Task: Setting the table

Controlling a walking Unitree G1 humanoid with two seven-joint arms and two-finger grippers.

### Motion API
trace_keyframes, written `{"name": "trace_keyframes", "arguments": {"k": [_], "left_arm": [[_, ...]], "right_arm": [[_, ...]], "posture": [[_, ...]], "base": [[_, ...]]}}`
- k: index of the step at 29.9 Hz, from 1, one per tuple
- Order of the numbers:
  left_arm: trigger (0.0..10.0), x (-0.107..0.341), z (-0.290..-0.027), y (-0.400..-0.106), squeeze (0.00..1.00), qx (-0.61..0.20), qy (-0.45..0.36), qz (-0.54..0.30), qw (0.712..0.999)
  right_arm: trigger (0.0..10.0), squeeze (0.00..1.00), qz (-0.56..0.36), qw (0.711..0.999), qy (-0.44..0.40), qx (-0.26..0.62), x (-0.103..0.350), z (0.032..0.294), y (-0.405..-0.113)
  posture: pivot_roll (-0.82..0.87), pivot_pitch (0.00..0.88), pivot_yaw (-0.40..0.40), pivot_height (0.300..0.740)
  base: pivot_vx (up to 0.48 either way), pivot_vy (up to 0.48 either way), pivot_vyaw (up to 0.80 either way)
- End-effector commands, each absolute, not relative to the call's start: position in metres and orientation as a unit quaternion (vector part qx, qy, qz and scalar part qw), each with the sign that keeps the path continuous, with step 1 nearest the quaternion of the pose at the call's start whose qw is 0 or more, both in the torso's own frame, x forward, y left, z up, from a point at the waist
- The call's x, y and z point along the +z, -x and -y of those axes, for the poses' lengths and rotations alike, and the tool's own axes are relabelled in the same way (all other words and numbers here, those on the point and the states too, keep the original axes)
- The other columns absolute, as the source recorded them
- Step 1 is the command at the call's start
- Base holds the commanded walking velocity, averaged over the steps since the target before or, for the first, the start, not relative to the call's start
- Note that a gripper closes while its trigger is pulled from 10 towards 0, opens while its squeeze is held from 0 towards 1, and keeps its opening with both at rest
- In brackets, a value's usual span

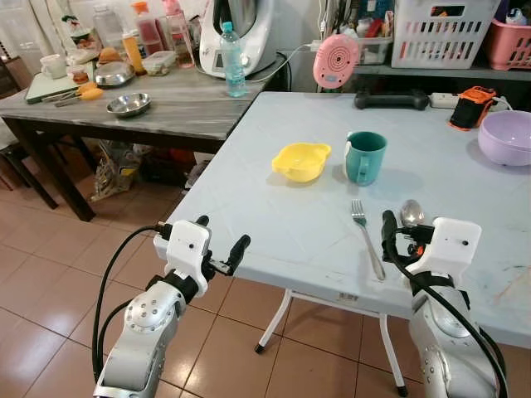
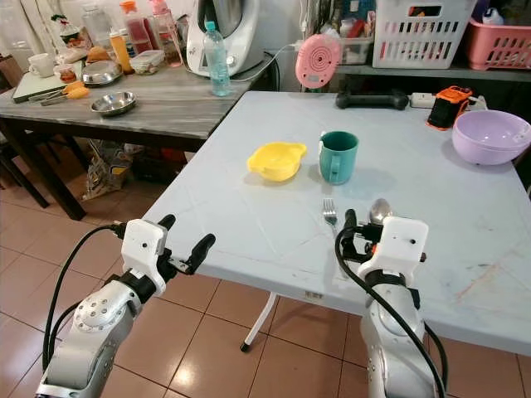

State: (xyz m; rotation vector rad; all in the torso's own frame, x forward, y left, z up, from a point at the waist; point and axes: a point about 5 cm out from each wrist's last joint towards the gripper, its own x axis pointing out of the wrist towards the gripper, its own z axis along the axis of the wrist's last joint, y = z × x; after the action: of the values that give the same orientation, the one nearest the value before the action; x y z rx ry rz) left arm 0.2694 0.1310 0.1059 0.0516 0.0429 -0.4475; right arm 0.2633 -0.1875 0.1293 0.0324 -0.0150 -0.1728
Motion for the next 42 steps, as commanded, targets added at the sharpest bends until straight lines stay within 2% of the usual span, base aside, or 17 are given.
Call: {"name": "trace_keyframes", "arguments": {"k": [1, 5, 11, 18, 24, 29, 33, 40, 41, 42], "left_arm": [[10.0, 0.108, -0.133, -0.270, 0.00, -0.226, -0.028, -0.021, 0.974], [10.0, 0.107, -0.130, -0.270, 0.00, -0.238, -0.021, -0.027, 0.971], [10.0, 0.101, -0.117, -0.261, 0.00, -0.309, -0.014, -0.047, 0.950], [10.0, 0.099, -0.114, -0.256, 0.00, -0.332, -0.006, -0.061, 0.941], [10.0, 0.102, -0.118, -0.248, 0.00, -0.413, 0.018, -0.090, 0.906], [10.0, 0.097, -0.124, -0.240, 0.00, -0.457, 0.008, -0.125, 0.881], [10.0, 0.097, -0.131, -0.244, 0.00, -0.448, 0.003, -0.127, 0.885], [10.0, 0.098, -0.129, -0.242, 0.00, -0.454, 0.014, -0.132, 0.881], [10.0, 0.098, -0.127, -0.241, 0.00, -0.466, 0.017, -0.136, 0.874], [10.0, 0.098, -0.126, -0.240, 0.00, -0.472, 0.018, -0.137, 0.871]], "right_arm": [[10.0, 0.00, 0.008, 0.997, -0.023, -0.077, 0.131, 0.183, -0.265], [10.0, 0.00, -0.007, 0.997, -0.039, -0.070, 0.127, 0.179, -0.269], [10.0, 0.00, -0.027, 0.997, -0.056, -0.048, 0.120, 0.171, -0.279], [10.0, 0.00, -0.040, 0.997, -0.057, -0.040, 0.117, 0.164, -0.286], [10.0, 0.00, -0.079, 0.993, -0.079, -0.030, 0.105, 0.146, -0.295], [10.0, 0.00, -0.098, 0.992, -0.066, -0.034, 0.100, 0.143, -0.300], [10.0, 0.00, -0.101, 0.992, -0.069, -0.045, 0.102, 0.143, -0.310], [10.0, 0.00, -0.109, 0.990, -0.072, -0.045, 0.104, 0.142, -0.320], [8.9, 0.00, -0.119, 0.989, -0.072, -0.044, 0.102, 0.140, -0.323], [8.9, 0.00, -0.128, 0.988, -0.068, -0.045, 0.100, 0.140, -0.325]], "posture": [[-0.03, 0.005, 0.105, 0.740], [-0.03, 0.013, 0.105, 0.740], [-0.03, 0.031, 0.107, 0.740], [-0.03, 0.043, 0.106, 0.740], [-0.03, 0.057, 0.097, 0.740], [-0.02, 0.062, 0.084, 0.740], [-0.02, 0.066, 0.078, 0.740], [-0.01, 0.064, 0.070, 0.740], [-0.01, 0.063, 0.068, 0.740], [-0.01, 0.062, 0.068, 0.740]], "base": [[0.000, 0.000, 0.00], [0.000, 0.000, 0.00], [0.000, 0.000, 0.00], [0.000, 0.000, 0.00], [0.000, 0.000, 0.00], [0.000, 0.000, 0.00], [0.000, 0.000, 0.00], [0.000, 0.000, 0.00], [0.000, 0.000, 0.00], [0.000, 0.000, 0.00]]}}
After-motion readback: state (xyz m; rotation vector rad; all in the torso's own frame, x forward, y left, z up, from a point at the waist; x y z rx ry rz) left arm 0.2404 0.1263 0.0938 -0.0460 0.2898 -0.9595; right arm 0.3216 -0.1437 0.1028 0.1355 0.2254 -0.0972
